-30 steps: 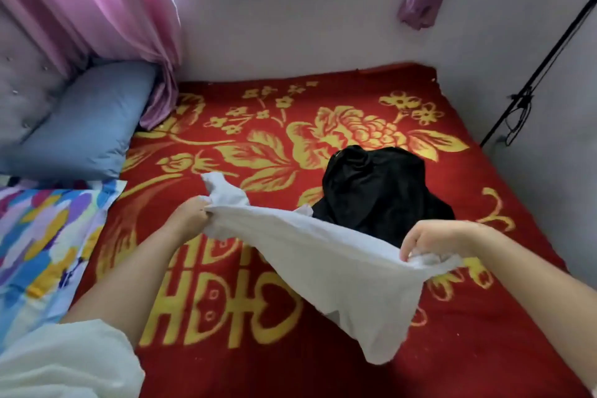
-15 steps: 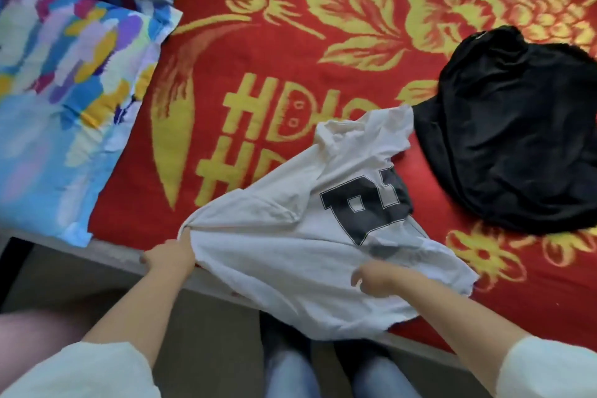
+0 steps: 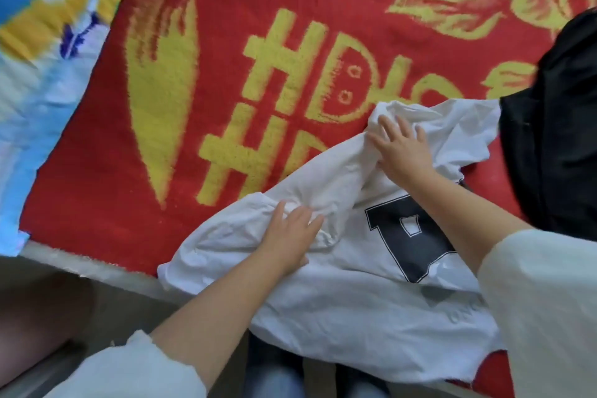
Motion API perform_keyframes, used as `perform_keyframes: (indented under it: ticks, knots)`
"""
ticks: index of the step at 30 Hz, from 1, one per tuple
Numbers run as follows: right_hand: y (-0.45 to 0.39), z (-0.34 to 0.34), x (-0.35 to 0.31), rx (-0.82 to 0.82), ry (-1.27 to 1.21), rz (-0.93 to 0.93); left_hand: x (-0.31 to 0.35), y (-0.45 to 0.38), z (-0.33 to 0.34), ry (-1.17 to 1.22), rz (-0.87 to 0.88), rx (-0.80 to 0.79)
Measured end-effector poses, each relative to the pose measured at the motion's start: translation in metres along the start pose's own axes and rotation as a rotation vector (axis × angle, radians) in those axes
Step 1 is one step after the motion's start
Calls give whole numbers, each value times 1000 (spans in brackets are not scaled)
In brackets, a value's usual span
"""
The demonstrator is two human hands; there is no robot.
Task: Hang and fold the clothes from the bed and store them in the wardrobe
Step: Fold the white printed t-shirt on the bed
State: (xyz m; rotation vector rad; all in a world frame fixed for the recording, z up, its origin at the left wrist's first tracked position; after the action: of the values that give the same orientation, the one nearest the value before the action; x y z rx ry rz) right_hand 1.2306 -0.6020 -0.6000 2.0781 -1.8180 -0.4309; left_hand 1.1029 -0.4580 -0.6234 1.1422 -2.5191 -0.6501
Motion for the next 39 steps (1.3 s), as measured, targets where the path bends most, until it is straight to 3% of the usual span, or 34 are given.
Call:
perform_keyframes:
  ticks: [2,4,7,8,10,12,14,17,21,27,31,33,36,37,39]
  knots:
    - [-13,4,2,-39,62,-9,10,-11,-14,50,99,99]
    - [-15,2,2,-55,130,-54,-3,-14,-6,170,80,31]
    - [-15,13,5,-168,218,-51,-72,-7,-8,777,-229,149]
    - [-15,12,6,-152,184,-27,-102,2,-15,998,-335,260]
    - [-23,-6,1,47,-41,-23,-164,26,-35,1189,-506,501]
    - [-35,-30,4,196,-282,65,-201,43,-51,1124,-535,543]
    - [-48,-56,7,220,-369,165,-228,56,-65,1008,-554,504]
    - [-49,-114,9,300,-463,159,-253,69,-87,901,-590,540]
    - [-25,-174,20,181,-685,138,-265,79,-134,798,-587,642]
    - [73,-293,61,178,-467,125,-235,94,-281,540,-396,799]
    - [163,-382,87,248,-36,168,-178,146,-414,91,-136,970]
    - [212,-425,81,456,260,63,-146,167,-455,-144,-60,916]
    - [279,-442,92,614,319,95,-118,202,-493,-204,-169,831]
    - [308,-437,88,659,344,101,-110,222,-505,-209,-243,885]
    - [352,-434,88,732,224,183,-99,246,-506,-149,-374,813]
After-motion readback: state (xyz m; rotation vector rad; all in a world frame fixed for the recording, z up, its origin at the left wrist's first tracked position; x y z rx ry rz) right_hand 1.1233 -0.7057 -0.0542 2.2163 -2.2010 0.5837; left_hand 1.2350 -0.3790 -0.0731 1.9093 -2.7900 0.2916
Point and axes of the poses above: each hand's wrist, its own y-axis away from the middle knuckle, its own z-axis out of the palm, x = y × z, the point moved 10 cm from there along -y, towards the middle knuckle, and after that the axes turned 7 degrees about -y, right-handed, at the moved point
